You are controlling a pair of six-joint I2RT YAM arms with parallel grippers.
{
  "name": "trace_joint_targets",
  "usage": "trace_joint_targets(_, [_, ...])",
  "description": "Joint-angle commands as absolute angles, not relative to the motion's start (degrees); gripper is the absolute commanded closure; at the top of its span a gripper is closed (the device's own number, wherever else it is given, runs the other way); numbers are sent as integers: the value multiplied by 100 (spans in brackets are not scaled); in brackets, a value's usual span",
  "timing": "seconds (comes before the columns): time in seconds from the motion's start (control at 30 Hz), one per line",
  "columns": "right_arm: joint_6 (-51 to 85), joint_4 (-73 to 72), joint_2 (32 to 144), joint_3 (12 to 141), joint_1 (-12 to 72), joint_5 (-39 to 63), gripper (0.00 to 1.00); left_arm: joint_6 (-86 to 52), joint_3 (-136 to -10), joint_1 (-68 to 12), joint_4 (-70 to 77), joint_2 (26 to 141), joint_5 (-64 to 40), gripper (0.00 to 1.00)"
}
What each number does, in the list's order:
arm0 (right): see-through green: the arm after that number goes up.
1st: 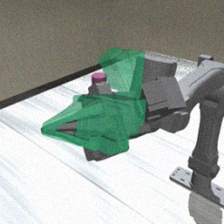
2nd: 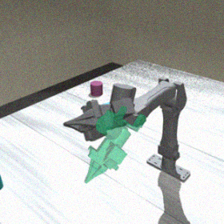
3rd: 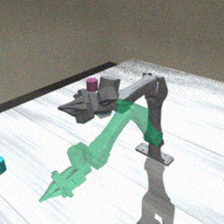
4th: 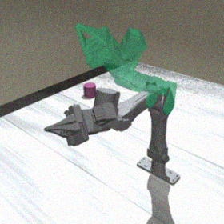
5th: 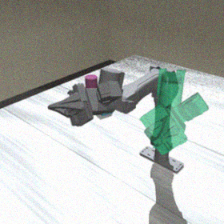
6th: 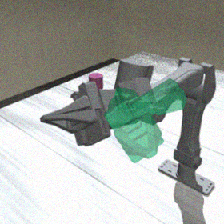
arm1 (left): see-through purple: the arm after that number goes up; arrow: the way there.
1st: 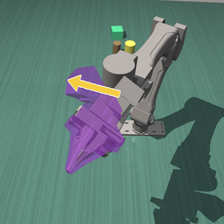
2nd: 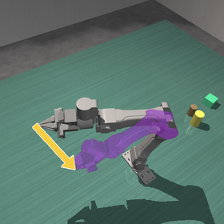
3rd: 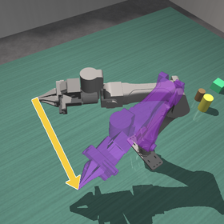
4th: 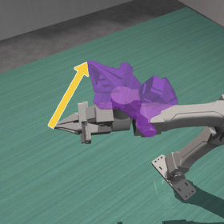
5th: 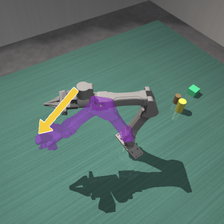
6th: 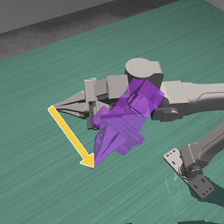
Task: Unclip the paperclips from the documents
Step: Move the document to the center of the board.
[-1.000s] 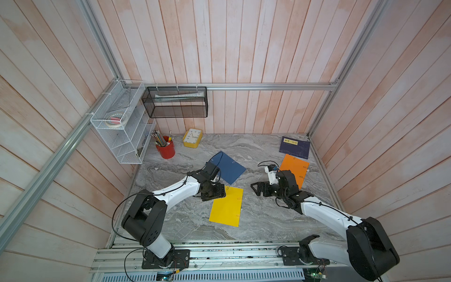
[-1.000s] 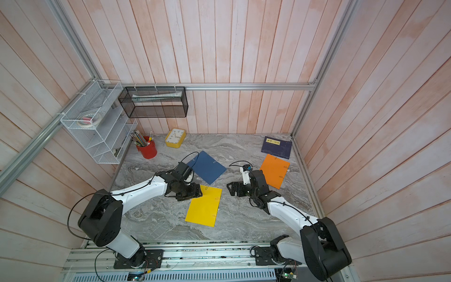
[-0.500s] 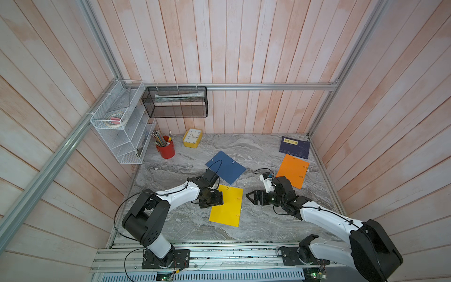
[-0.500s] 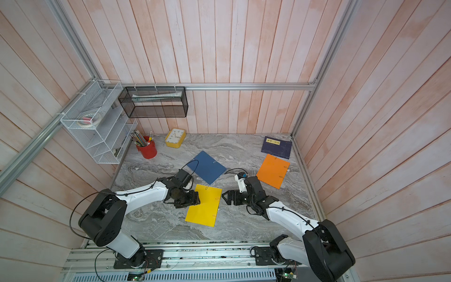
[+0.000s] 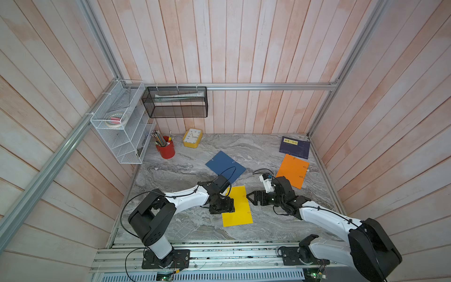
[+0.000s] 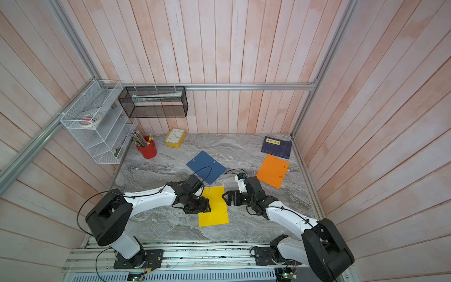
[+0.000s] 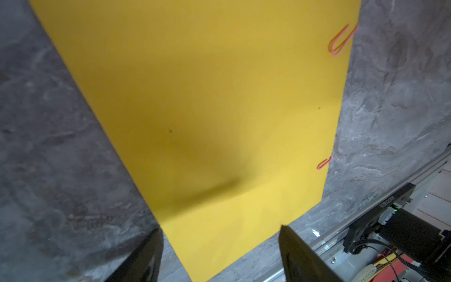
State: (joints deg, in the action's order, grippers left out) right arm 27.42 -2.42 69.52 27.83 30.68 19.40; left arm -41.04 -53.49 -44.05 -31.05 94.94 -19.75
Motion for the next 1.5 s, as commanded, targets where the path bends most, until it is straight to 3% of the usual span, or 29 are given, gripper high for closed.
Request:
trace_joint_targets(0.0, [2686,86,7170,3016,3022,2061,2,-4163,-5558,-4416,-3479,9495,-1760,22])
trace_joint_targets(0.33, [2290,966,8219,3903,2912,2739,14,-4046,-5613,-3653,-2961,9241,-1360,25])
trace_joint_targets(0.83, [2549,1111,8725,4094,2922,2830,28,-4350,-5771,-3655,-2443,9802,-989,41])
trace_joint_targets(1.47, [2568,1264,8908,4066,3013,2863,37,-4324,-6034,-3854,-2792,10255,-705,60])
